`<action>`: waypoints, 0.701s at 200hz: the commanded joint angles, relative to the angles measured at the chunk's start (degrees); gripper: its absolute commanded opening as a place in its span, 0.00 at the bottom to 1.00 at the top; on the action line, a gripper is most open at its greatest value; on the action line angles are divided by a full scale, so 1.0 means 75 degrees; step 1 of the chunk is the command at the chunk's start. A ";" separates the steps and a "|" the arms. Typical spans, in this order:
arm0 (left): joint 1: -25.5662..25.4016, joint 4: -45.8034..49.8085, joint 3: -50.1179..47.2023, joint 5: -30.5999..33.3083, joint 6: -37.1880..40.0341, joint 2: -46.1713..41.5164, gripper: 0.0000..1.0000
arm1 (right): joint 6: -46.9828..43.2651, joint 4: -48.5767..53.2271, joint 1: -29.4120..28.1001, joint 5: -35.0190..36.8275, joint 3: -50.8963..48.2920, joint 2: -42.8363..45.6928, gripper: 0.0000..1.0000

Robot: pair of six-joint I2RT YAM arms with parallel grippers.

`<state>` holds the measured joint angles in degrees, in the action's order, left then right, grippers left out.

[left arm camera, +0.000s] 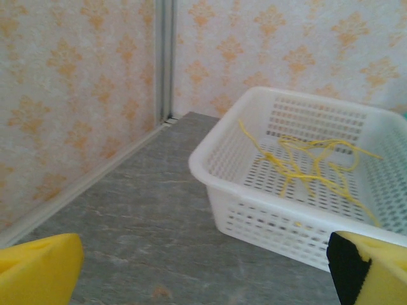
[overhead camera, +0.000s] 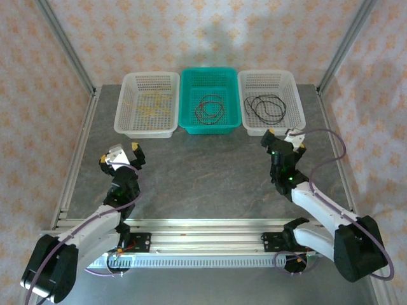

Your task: Untangle the cables

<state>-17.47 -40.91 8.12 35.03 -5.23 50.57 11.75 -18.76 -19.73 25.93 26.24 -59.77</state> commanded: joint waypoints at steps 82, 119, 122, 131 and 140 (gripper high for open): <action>0.0648 -0.3351 -0.0440 -0.0567 0.1083 0.2334 0.99 | -0.0629 -0.4079 0.1359 -0.0139 -0.2478 -0.0375 1.00; 0.0818 -0.3846 -0.0392 -0.0724 0.1328 0.2725 0.99 | -0.0620 -0.3937 0.1626 -0.0178 -0.2241 -0.0665 1.00; 0.0846 -0.3859 -0.0383 -0.0765 0.1330 0.2740 1.00 | -0.0714 -0.3982 0.1642 -0.0237 -0.2244 -0.0705 1.00; 0.0933 -0.3859 -0.0358 -0.0915 0.1332 0.2784 1.00 | -0.0745 -0.4158 0.1649 -0.0086 -0.2253 -0.0768 1.00; 0.1019 -0.3870 -0.0333 -0.1038 0.1342 0.2821 1.00 | -0.0509 -0.4175 0.1687 0.0258 -0.2217 -0.0850 1.00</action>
<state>-11.40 -65.47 5.15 30.24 3.53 70.89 6.57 -46.65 -7.77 23.40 8.27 -64.86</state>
